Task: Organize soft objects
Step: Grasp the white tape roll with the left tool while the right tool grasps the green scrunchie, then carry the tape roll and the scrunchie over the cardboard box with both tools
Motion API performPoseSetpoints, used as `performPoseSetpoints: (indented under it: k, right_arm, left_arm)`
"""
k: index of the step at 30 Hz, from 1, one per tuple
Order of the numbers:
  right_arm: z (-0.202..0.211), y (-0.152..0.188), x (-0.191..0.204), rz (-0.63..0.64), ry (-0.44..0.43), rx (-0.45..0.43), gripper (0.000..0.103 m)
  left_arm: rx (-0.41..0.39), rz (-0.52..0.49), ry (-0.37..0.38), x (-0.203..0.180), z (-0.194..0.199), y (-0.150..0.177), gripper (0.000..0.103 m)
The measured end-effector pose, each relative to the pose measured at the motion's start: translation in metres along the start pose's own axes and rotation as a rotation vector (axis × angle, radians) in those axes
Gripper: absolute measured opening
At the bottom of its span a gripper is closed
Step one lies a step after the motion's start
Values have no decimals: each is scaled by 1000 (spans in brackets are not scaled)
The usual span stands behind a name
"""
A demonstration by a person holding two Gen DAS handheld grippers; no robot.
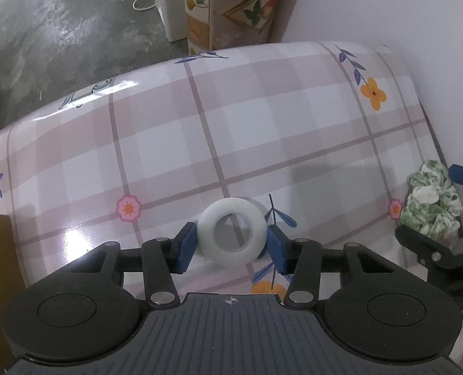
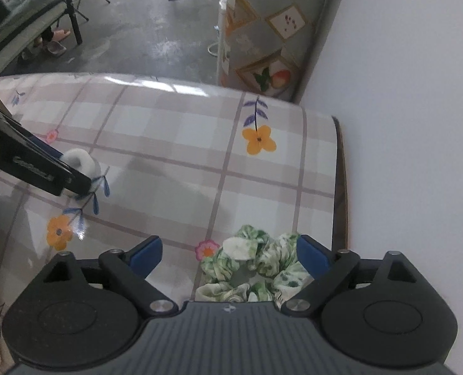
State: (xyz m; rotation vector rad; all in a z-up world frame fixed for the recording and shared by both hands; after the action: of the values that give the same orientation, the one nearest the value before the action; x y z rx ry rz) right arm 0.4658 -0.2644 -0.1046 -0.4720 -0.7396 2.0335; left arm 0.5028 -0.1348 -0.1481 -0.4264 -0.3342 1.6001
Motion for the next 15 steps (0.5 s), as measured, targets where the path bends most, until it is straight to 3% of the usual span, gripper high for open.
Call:
performPoseSetpoints:
  k: [4, 8, 9, 15]
  right_arm:
    - [-8, 7, -2, -11, 1, 42, 31]
    - [-6, 9, -3, -3, 6, 32, 13]
    - [-3, 8, -4, -7, 5, 21, 2]
    - [12, 5, -6, -33, 2, -39, 0]
  left_arm:
    - [-12, -7, -4, -2, 1, 1, 47]
    - [-20, 14, 25, -1, 4, 1, 47]
    - [-23, 16, 32, -1, 5, 2, 47]
    - [-44, 12, 47, -1, 14, 2, 47]
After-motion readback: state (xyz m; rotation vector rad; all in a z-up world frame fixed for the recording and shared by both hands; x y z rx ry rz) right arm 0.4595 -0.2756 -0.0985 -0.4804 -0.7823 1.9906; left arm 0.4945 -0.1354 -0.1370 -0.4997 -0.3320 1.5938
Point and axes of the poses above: each gripper's, at about its wrist camera, not at the fingertips, and z roughly against the way its jaws point, x to its left, y to its underside, the point moved 3 cm from there along -z, roughly the way its jaws point, and after that the axes turned 15 degrees about -x, right-handed, at the moved point
